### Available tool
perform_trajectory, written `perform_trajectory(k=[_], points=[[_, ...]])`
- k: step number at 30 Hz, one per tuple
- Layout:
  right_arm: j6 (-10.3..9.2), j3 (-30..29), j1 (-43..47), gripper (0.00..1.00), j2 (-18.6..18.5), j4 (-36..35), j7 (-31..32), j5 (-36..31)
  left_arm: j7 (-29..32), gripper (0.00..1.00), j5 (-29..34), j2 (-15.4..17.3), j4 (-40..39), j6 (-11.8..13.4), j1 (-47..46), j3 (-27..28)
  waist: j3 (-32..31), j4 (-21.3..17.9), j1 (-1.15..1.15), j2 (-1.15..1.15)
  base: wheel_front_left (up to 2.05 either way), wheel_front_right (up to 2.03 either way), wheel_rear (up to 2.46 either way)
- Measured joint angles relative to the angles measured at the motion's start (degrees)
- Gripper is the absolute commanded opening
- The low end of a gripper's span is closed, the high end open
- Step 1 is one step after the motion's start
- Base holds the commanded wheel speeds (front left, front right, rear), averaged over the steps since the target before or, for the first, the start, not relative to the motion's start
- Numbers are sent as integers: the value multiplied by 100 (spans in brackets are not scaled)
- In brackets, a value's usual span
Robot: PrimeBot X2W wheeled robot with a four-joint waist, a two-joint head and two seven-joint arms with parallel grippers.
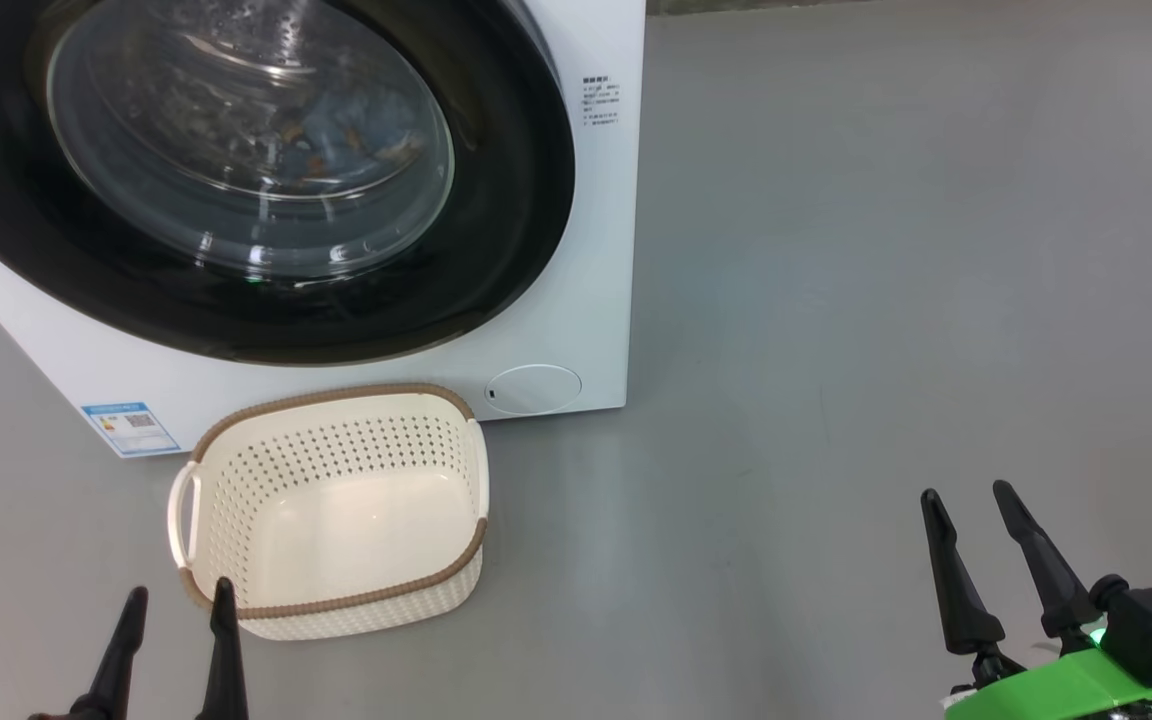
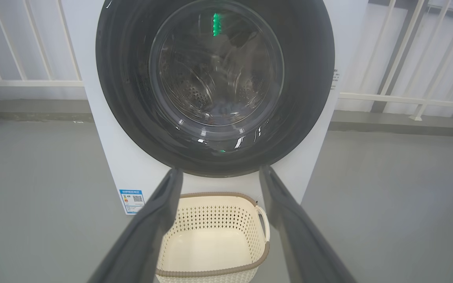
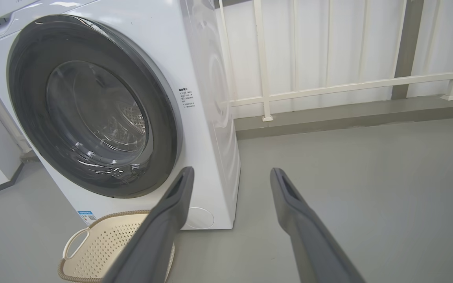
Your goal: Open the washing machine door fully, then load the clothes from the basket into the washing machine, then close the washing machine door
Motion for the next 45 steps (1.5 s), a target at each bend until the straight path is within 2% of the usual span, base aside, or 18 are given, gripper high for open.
perform_trajectory(k=[10, 45], points=[[0, -45, 71, 100, 100, -2, 1, -90, 0, 100, -1, 3, -37, 49, 57, -4, -51, 60, 0, 0, 0, 0, 0], [0, -62, 71, 100, 101, 18, 1, -94, 0, 100, -2, 7, -12, 46, 55, -33, -75, 195, 0, 0, 0, 0, 0]])
